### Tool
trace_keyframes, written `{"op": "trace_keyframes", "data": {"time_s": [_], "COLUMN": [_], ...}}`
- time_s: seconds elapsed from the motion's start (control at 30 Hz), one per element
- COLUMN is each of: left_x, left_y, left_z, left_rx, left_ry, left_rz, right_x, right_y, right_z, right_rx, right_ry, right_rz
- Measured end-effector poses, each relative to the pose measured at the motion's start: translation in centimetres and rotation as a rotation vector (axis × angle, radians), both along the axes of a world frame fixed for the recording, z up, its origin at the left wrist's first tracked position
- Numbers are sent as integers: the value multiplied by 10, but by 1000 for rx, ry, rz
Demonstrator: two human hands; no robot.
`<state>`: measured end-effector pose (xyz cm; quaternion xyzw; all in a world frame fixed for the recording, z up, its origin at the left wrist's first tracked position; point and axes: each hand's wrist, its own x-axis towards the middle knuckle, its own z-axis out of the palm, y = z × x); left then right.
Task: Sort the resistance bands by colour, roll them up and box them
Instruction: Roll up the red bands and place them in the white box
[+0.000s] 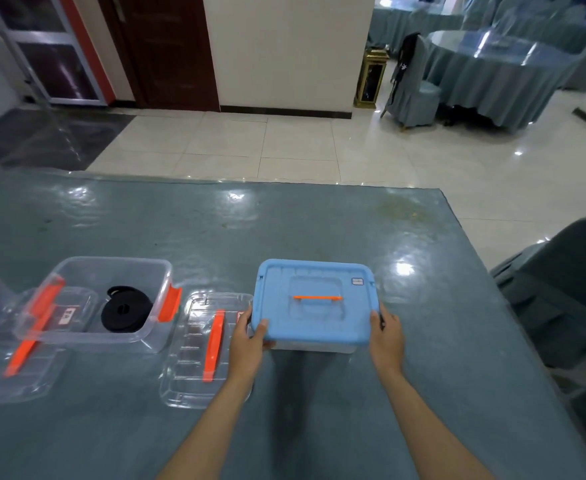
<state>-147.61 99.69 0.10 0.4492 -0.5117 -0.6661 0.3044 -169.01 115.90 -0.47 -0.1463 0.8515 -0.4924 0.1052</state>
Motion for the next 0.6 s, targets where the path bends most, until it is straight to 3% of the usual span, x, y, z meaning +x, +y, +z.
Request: {"op": "trace_keyframes", "data": {"time_s": [0.17,0.33,0.53,0.6], "left_x": [-5,-5,43,72], "left_y": [17,19,39,44], "left_z": [2,10,29,22], "left_rx": [4,-39,-522,-613], "left_ry": [-3,-173,-615,-848], "left_rz": [-37,-65,-240,-327], "right_x": [-8,-27,22,46], "right_y": [23,34,53,49], "right_z": [-5,-1,37,40], "right_rx": [-15,163,168,122], "right_ry": [-34,-43,580,657], "right_rz": [-10,196,346,472]}}
